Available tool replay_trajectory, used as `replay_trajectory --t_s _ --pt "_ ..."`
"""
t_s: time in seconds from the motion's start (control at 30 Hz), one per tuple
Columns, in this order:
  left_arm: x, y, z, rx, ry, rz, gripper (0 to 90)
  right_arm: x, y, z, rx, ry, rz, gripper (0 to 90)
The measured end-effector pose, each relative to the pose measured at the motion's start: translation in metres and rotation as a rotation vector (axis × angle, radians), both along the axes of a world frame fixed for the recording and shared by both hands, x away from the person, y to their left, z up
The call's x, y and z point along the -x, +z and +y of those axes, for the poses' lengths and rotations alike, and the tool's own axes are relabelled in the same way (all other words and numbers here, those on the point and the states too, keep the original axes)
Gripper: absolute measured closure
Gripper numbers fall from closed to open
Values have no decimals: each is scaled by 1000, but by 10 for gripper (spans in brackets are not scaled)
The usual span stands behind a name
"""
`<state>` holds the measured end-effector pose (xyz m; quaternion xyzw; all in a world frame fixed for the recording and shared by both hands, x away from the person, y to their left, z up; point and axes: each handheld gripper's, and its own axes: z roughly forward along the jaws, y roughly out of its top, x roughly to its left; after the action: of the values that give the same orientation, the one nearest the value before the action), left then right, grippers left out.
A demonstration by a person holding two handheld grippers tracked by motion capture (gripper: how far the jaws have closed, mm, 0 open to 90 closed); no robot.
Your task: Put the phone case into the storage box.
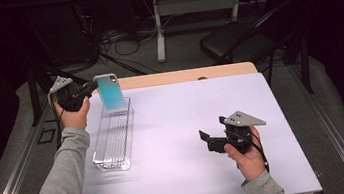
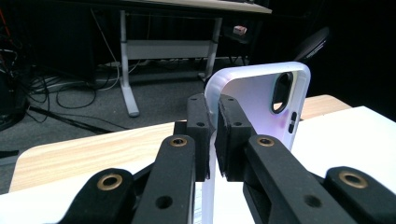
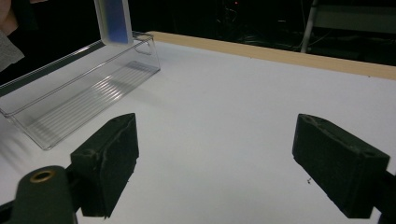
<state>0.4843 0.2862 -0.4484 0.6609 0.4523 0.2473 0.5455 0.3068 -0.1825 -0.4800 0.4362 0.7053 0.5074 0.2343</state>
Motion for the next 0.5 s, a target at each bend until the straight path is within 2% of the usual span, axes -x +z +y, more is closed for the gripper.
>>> replay_trajectory --t_s 0.5 --pt "-16 -19 -1 -8 1 13 852 4 4 -10 -5 -30 3 143"
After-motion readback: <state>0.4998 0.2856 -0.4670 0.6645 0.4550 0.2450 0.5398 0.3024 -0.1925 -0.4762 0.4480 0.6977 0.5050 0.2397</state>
